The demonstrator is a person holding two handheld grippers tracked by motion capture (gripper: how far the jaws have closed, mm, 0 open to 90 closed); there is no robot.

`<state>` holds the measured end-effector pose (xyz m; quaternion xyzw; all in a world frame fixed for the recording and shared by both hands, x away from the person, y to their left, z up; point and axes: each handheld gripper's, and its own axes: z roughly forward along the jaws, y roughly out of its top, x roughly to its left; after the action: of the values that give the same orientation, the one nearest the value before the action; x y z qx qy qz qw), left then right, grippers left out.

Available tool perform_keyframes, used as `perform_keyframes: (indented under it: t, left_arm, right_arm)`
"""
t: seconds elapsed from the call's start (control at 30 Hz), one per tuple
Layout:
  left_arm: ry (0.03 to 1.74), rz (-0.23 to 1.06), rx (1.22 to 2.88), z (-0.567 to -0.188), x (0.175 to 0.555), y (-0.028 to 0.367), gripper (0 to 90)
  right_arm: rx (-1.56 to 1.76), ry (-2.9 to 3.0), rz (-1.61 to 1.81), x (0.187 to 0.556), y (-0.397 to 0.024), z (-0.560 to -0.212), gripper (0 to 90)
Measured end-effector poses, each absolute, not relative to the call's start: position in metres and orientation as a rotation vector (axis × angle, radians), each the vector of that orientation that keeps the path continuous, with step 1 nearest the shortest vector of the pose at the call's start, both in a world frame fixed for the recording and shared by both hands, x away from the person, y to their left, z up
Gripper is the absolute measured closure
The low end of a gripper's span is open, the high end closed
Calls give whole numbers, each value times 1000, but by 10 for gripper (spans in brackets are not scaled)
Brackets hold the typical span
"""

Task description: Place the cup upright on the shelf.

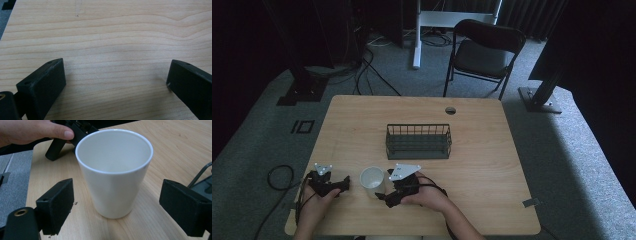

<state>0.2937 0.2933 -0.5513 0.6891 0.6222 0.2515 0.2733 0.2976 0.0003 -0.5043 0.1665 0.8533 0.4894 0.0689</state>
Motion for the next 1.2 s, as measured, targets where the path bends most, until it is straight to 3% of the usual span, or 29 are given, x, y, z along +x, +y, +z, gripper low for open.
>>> perform_keyframes:
  t: [0.77,1.2]
  left_arm:
    - [1674,677,1852,-551,294,293,25]
    - [1674,677,1852,-551,294,293,25]
  right_arm:
    - [461,2528,1503,302,27,-499,124]
    - [442,2502,1485,303,39,-498,191]
